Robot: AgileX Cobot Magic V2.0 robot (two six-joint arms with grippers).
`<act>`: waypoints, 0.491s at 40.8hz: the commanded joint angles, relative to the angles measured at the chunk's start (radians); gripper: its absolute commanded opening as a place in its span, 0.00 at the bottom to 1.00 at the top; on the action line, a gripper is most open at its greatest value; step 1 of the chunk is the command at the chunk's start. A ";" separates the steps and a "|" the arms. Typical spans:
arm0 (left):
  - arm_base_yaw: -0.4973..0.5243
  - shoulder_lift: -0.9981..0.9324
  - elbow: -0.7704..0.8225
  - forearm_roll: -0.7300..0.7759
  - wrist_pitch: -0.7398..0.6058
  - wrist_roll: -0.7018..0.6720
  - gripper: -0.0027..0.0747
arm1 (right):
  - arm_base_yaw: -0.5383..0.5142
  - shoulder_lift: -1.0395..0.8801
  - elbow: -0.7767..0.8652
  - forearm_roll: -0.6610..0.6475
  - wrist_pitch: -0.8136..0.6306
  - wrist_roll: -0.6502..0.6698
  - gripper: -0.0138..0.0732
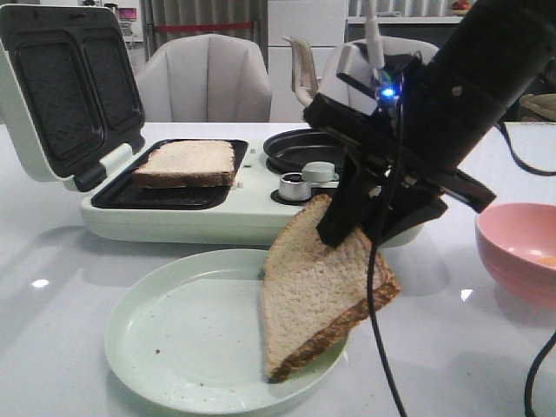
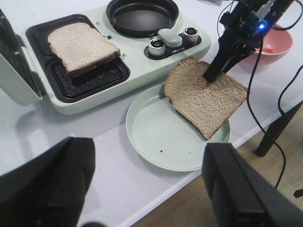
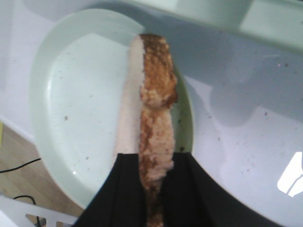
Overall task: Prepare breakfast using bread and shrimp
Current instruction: 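Carry the slice over and lay it on the first slice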
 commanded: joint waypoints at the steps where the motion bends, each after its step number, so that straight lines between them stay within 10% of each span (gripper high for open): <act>1: -0.001 0.003 -0.026 -0.004 -0.081 -0.005 0.72 | 0.000 -0.120 -0.034 0.040 0.056 -0.014 0.20; 20: -0.001 0.003 -0.026 0.012 -0.081 -0.005 0.72 | 0.157 -0.078 -0.254 0.208 -0.378 -0.063 0.20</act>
